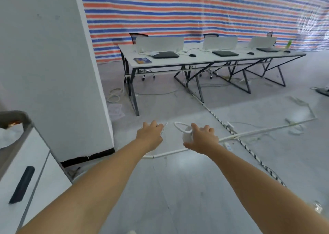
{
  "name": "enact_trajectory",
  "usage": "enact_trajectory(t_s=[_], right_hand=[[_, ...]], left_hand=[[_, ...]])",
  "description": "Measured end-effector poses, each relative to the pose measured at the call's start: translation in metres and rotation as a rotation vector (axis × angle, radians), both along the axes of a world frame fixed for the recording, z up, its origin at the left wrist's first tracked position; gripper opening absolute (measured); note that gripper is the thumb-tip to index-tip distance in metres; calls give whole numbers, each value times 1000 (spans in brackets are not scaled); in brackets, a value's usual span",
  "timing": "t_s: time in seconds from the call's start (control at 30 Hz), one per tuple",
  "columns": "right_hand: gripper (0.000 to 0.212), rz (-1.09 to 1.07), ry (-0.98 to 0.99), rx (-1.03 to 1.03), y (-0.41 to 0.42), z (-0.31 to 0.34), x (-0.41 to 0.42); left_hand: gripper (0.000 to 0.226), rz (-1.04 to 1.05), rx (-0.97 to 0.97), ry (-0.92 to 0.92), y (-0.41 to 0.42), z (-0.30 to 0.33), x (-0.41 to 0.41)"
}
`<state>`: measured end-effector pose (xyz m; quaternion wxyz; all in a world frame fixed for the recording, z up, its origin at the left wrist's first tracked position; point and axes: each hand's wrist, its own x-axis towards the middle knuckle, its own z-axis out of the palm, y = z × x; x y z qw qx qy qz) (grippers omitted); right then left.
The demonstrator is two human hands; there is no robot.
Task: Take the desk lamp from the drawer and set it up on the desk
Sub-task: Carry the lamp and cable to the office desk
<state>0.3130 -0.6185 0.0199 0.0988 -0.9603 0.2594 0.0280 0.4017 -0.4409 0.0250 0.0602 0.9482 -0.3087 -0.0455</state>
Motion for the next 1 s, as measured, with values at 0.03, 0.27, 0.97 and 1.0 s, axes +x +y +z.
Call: enact_trajectory(t_s=[0.03, 0.27, 0.97, 1.0], right_hand=[[79, -7, -3, -5, -6, -1, 18], [74, -110, -25, 12, -46, 10, 160], [75, -280, -35, -16, -373, 22, 481], [76, -285, -34, -10, -389, 23, 493]], left_hand=[[32, -9, -1, -9, -6, 0, 20], [38, -119, -22, -41, -57, 18, 179], [42, -312, 16, -23, -404, 29, 528], [42, -323, 20, -32, -418, 31, 540]])
